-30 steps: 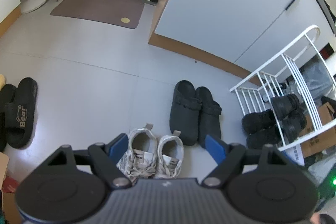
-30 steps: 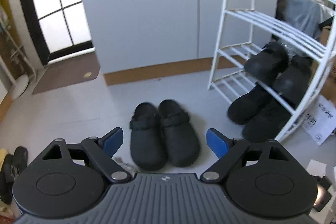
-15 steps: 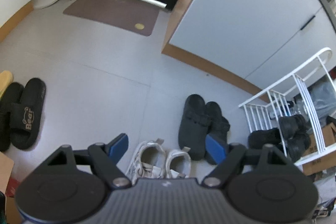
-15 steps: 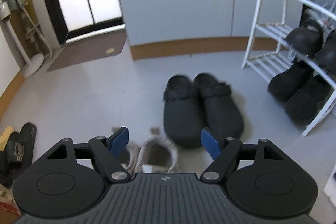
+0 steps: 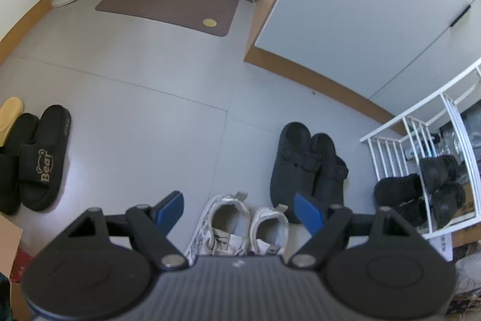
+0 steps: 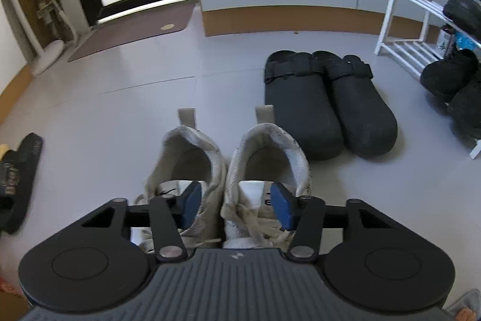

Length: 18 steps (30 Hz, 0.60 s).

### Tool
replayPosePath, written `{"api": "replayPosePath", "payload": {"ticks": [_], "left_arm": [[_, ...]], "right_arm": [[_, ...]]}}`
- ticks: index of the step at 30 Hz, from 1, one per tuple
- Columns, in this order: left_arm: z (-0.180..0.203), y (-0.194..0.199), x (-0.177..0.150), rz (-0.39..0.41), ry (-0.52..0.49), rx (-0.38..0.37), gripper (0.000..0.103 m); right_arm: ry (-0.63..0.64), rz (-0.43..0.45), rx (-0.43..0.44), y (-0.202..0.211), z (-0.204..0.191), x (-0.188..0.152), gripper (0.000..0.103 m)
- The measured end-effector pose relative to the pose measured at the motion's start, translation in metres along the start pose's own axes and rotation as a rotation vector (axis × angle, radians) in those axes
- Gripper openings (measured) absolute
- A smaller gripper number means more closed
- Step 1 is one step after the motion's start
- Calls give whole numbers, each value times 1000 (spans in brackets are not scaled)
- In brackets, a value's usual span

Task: Organize scattered shoes
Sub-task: 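Lower the right tool into both white sneakers' heels and close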

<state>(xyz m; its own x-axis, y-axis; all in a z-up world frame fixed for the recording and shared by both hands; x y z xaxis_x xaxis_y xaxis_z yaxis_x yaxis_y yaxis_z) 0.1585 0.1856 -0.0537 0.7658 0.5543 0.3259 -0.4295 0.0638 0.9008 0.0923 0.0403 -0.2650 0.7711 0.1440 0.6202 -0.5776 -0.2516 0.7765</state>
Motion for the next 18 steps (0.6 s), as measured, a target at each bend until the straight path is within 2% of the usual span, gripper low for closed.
{"api": "replayPosePath", "payload": {"ticks": [1, 3, 6, 14, 18], "left_arm": [[0, -2, 0, -3, 0, 3, 83], [0, -7, 2, -7, -3, 13, 83], [-1, -19, 4, -22, -14, 40, 83], [-1, -32, 5, -59, -32, 59, 83], [2, -38, 7, -70, -30, 58, 83]], "right_arm": [[-11, -10, 15, -5, 0, -2, 45], [-30, 2, 31, -9, -1, -3, 45], [-4, 20, 1, -9, -6, 1, 45], [-19, -11, 0, -26, -10, -7, 45], [-17, -5, -48, -30, -12, -13, 38]]}}
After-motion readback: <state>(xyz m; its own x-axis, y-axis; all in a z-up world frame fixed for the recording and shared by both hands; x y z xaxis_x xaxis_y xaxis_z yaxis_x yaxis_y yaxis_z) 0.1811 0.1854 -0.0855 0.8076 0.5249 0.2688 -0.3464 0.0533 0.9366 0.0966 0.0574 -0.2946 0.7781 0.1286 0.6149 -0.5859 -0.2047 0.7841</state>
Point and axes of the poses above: each gripper's, at about its wrist camera, not at the fingertips, and y roughly against the way its jaws point, z to its right, x to its top, the point moved 4 cm from there along -y, roughly the way its jaws point, and after that the axes turned 11 degrees about y, right-handed, at the moved point
